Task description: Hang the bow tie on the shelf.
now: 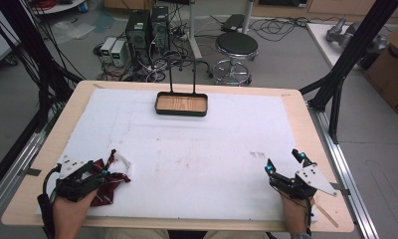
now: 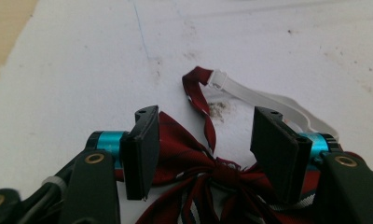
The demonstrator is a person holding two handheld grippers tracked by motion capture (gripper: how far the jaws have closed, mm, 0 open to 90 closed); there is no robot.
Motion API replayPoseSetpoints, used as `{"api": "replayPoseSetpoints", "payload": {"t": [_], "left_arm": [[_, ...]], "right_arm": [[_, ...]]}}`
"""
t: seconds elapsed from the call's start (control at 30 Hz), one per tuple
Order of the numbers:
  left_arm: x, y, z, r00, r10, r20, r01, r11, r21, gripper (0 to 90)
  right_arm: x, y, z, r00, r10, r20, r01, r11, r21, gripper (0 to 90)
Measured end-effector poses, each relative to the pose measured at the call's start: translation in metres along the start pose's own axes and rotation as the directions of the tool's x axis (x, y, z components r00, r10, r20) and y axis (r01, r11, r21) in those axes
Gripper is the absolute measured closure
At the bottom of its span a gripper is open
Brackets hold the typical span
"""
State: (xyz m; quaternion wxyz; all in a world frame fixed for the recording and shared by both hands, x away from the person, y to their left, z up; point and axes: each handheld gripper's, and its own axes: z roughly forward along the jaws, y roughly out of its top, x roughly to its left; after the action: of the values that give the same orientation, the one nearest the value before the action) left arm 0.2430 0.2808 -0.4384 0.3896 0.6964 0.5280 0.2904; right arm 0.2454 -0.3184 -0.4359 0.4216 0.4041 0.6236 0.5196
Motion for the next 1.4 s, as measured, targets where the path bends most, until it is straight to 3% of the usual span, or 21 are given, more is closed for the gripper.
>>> {"api": "replayPoseSetpoints", "payload": {"t": [0.4,0.57,0.77,0.9,0.97,1.0,1.03,1.13,1.17,1.2,1.23,1.27,1.33,1.37,1.4], "left_arm": [[-0.003,-0.002,0.008,0.9999,0.011,0.003,-0.011,0.9967,0.080,48.7],[-0.004,-0.004,0.009,0.9997,-0.007,0.022,0.005,0.9949,0.101,55.4],[-0.006,-0.003,0.008,0.9990,-0.015,0.043,0.010,0.9938,0.111,69.6],[-0.006,-0.001,0.007,0.9981,-0.017,0.059,0.011,0.9952,0.098,71.5],[-0.007,0.001,0.004,0.9979,0.001,0.064,-0.005,0.9974,0.071,71.8],[-0.009,0.004,0.001,0.9963,0.031,0.080,-0.034,0.9989,0.032,71.9],[-0.009,0.004,0.001,0.9963,0.031,0.080,-0.034,0.9989,0.032,71.9],[-0.013,0.009,-0.002,0.9890,0.097,0.112,-0.097,0.9953,-0.003,71.9],[-0.016,0.013,-0.003,0.9782,0.138,0.155,-0.135,0.9905,-0.027,71.9],[-0.018,0.016,-0.005,0.9727,0.161,0.167,-0.157,0.9869,-0.038,71.9],[-0.018,0.016,-0.005,0.9727,0.161,0.167,-0.157,0.9869,-0.038,71.9],[-0.021,0.022,-0.008,0.9583,0.210,0.193,-0.199,0.9770,-0.076,71.9],[-0.024,0.030,-0.011,0.9443,0.251,0.213,-0.232,0.9666,-0.108,71.9],[-0.024,0.030,-0.011,0.9443,0.251,0.213,-0.232,0.9666,-0.108,71.9],[-0.024,0.032,-0.012,0.9393,0.263,0.221,-0.243,0.9634,-0.113,71.9]], "right_arm": [[0.000,0.000,0.000,1.0000,0.001,-0.004,-0.001,1.000,0.000,11.2],[0.000,0.000,0.000,1.0000,0.000,-0.003,0.000,1.000,0.001,11.2],[0.000,0.000,0.000,1.0000,-0.001,-0.003,0.001,1.000,0.001,11.2],[0.000,0.000,0.000,1.0000,-0.001,-0.004,0.001,1.000,0.000,11.2],[0.000,0.000,0.000,1.0000,-0.004,-0.004,0.004,1.000,-0.001,11.2],[0.000,0.000,0.000,1.0000,-0.001,-0.005,0.001,1.000,0.000,11.2],[0.000,0.000,0.000,1.0000,-0.001,-0.005,0.001,1.000,0.000,11.2],[0.000,0.000,0.000,1.0000,-0.004,-0.004,0.004,1.000,-0.001,11.3],[0.000,0.000,0.000,1.0000,-0.004,-0.006,0.004,1.000,-0.001,11.2],[0.000,0.000,0.001,1.0000,-0.005,-0.005,0.005,1.000,-0.001,11.3],[0.000,0.000,0.001,1.0000,-0.004,-0.004,0.004,1.000,0.000,11.3],[0.000,0.000,0.001,1.0000,-0.004,-0.004,0.004,1.000,0.000,11.3],[0.000,0.000,0.001,1.0000,-0.003,-0.002,0.003,1.000,0.001,11.3],[0.000,0.000,0.001,1.0000,-0.003,-0.002,0.003,1.000,0.001,11.3],[0.000,0.000,0.000,1.0000,0.000,-0.001,0.000,1.000,0.003,11.2]]}}
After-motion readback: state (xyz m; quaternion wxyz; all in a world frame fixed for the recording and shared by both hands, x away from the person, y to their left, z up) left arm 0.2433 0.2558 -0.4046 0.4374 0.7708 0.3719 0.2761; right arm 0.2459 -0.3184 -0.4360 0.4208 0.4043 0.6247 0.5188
